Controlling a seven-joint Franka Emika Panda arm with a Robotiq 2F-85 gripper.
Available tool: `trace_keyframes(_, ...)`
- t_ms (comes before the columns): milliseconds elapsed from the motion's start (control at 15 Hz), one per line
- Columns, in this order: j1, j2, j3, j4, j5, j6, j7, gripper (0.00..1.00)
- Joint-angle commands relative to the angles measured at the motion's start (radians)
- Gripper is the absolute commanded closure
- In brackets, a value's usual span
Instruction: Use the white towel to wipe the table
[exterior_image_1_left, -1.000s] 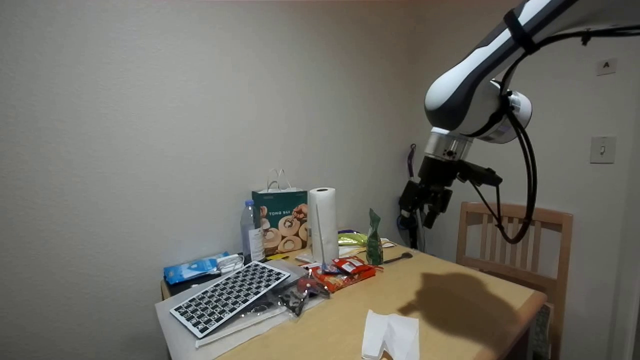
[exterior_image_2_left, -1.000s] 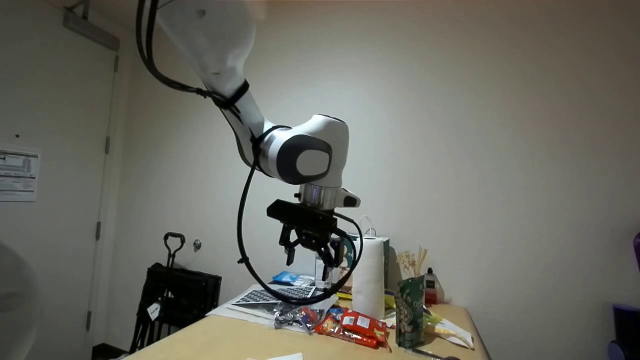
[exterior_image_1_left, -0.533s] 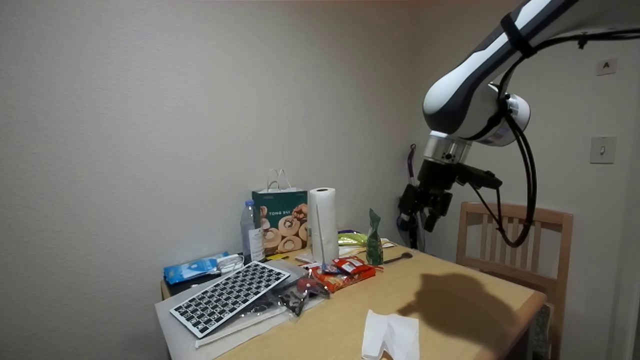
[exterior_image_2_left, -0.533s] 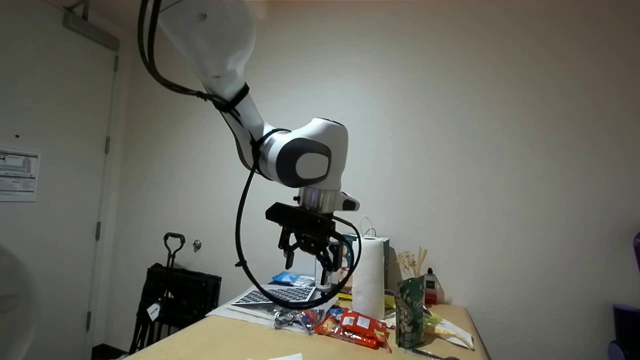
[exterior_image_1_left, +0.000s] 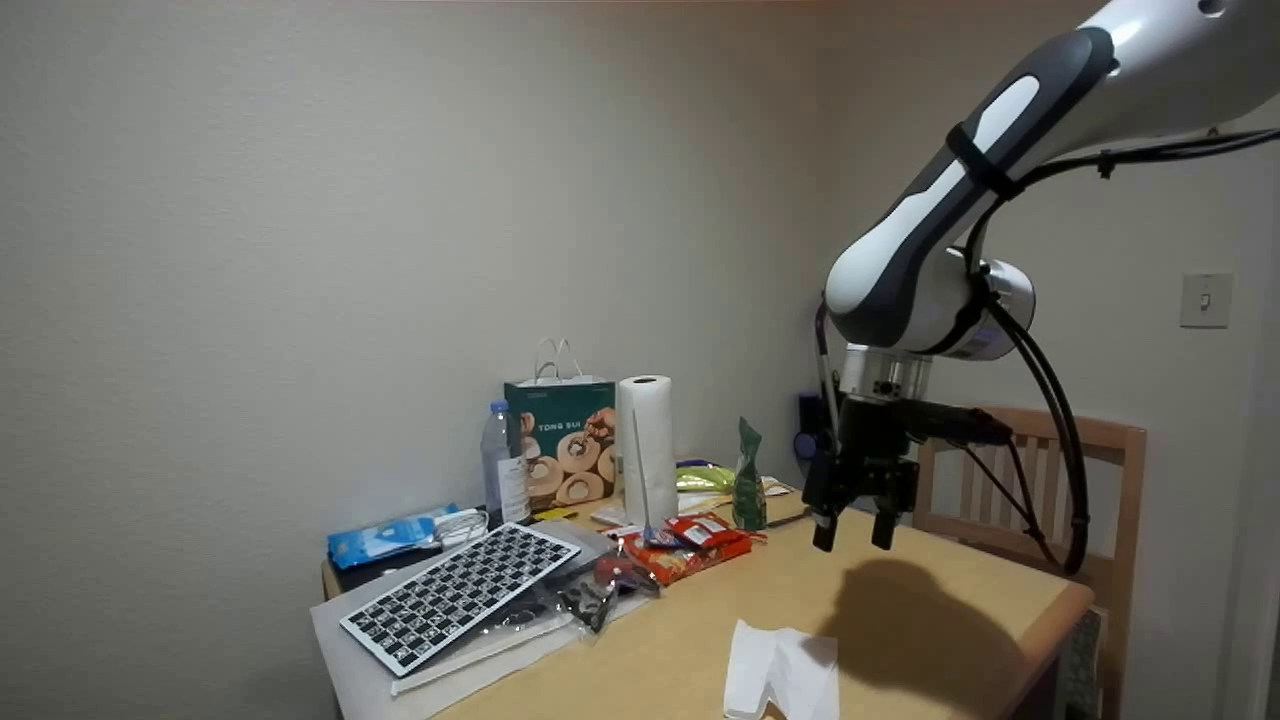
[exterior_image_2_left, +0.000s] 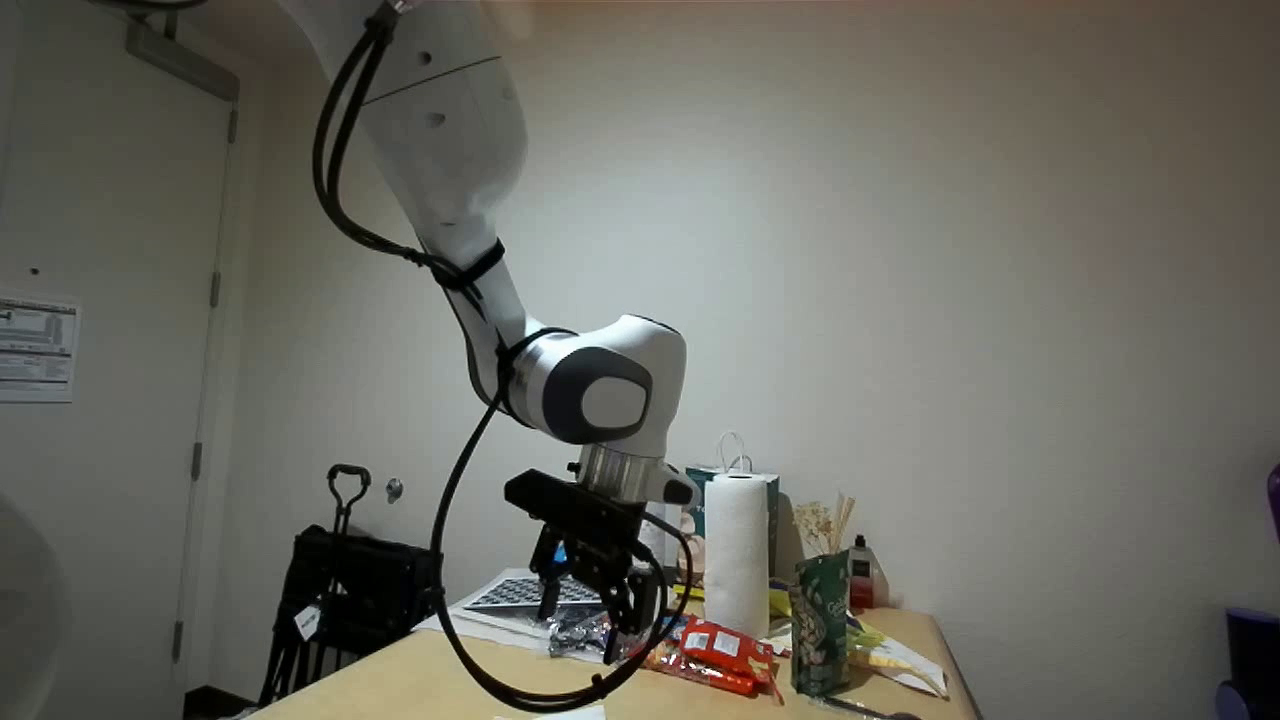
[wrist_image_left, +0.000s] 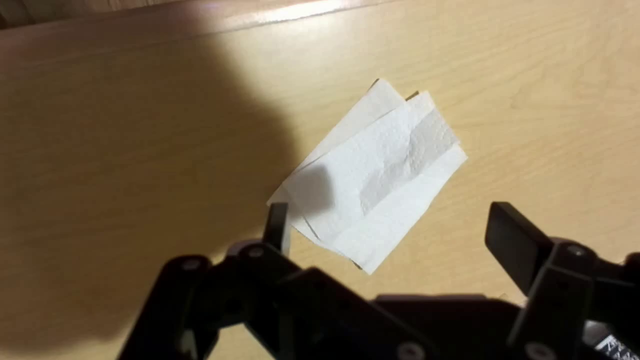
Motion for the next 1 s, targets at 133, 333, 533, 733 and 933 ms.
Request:
trace_keyframes(133, -0.031, 0.012, 0.035, 0.003, -0.002, -0.004, 0.002, 0.00)
trace_keyframes(333, -0.011, 0.064, 0.062, 0.019, 0.015, 0.037, 0.050, 0.00)
trace_keyframes(533, 0.013, 0.170, 0.122, 0.069, 0.064, 0.075, 0.117, 0.00)
trace_keyframes(733, 0.029, 0.265, 0.157, 0.113, 0.017, 0.143, 0.276, 0.00)
trace_keyframes(933, 0.016, 0.258, 0.178, 0.105, 0.021, 0.131, 0.251, 0.00)
